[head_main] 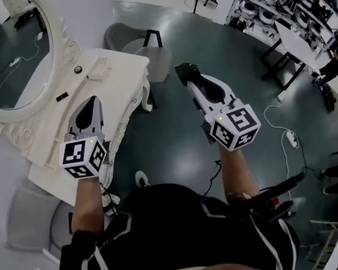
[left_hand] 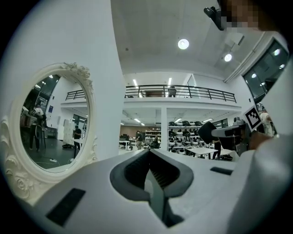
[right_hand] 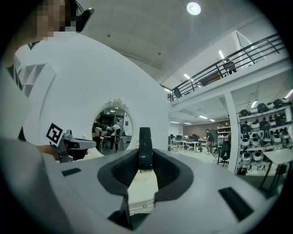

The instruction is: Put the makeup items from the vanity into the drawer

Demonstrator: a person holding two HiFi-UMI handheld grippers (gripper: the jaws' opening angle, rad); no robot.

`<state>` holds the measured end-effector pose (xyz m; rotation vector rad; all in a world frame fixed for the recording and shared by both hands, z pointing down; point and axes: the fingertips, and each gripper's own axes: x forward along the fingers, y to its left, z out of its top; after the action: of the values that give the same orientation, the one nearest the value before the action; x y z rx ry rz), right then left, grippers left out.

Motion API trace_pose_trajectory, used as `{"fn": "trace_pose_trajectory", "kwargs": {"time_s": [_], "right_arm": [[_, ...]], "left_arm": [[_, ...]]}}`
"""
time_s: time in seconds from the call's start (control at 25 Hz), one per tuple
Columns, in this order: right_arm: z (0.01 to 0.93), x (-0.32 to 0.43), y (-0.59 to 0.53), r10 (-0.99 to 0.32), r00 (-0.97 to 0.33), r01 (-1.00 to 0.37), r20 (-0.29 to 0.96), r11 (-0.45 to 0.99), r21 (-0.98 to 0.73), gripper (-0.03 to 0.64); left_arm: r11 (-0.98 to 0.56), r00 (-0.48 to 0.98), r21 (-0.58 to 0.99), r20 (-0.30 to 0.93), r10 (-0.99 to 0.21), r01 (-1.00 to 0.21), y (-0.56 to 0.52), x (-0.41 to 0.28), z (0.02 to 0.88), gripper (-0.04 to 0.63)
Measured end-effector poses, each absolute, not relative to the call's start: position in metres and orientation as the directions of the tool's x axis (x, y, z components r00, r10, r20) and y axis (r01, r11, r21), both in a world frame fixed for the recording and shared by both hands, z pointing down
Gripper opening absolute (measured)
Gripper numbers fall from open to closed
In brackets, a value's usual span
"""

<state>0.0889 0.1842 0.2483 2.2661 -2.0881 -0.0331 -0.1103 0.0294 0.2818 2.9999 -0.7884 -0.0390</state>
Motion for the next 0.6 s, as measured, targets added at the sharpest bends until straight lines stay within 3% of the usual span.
{"fn": "trace_pose_trajectory", "kwargs": {"time_s": [0.6], "right_arm": [[0.255, 0.101, 0.009, -0.998, 0.030, -0.998, 0.050, -0.027, 0.059, 0.097]], "left_arm": [[-0.851, 0.852, 0.065, 0.003, -0.523, -0.522, -0.121, -0.111, 0.296, 0.005]]}}
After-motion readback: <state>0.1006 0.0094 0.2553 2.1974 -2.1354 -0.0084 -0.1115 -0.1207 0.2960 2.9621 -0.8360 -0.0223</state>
